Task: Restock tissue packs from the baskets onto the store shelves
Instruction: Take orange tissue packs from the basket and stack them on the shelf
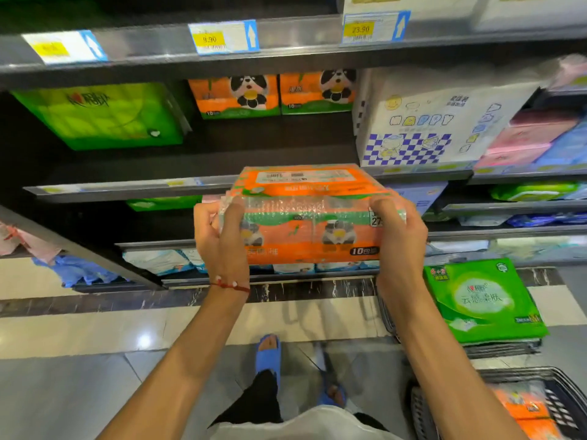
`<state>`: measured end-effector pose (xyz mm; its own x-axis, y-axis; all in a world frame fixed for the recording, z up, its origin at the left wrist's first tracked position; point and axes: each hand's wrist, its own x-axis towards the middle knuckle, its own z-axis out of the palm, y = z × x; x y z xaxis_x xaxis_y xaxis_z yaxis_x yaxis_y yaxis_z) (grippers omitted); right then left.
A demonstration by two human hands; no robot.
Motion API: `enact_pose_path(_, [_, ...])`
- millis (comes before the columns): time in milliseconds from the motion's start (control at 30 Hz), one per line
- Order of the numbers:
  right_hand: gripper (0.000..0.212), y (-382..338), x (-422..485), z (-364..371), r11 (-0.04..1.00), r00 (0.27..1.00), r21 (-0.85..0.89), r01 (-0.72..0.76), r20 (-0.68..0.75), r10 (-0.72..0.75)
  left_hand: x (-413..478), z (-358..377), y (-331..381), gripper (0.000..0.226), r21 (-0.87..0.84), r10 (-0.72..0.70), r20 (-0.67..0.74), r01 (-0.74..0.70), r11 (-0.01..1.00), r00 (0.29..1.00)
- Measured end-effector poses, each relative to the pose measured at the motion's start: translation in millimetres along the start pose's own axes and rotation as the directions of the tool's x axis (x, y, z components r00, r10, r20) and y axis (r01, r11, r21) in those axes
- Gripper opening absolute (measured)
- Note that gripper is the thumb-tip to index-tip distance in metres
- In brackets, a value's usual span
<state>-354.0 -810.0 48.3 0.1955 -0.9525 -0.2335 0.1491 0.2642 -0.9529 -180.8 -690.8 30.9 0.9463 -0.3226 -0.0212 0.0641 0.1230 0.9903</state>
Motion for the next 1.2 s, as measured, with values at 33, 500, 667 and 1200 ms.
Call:
enact_pose_path(33, [0.033,-1,5,7,1.0,1.0,0.009,0.014,-0.004,-0.014,11,3,0,0.027,-0.013,0.01,0.019,-0.01,1.0,1.0])
enact_pose_path(500, [0.037,-7,96,105,0.993,0.994,-0.071,0.093,-0.042,-0.097,172,38,-4,0.044,0.005,-0.076,0.515,0.085,0.996,0.854])
enact_pose_path(667, [0.036,-22,129,101,0.993,0.992,-0.022,0.117,0.051,-0.115,199,42,2,0.076,0.113,0.004,0.656,-0.103,0.988,0.755])
enact_pose_path(1200, [0.106,26,113,99,0.969,0.965,-0.115,0.216,0.174,-0.195,191,71,6,0.07,0.221,-0.076,0.516,-0.047,0.974,0.853])
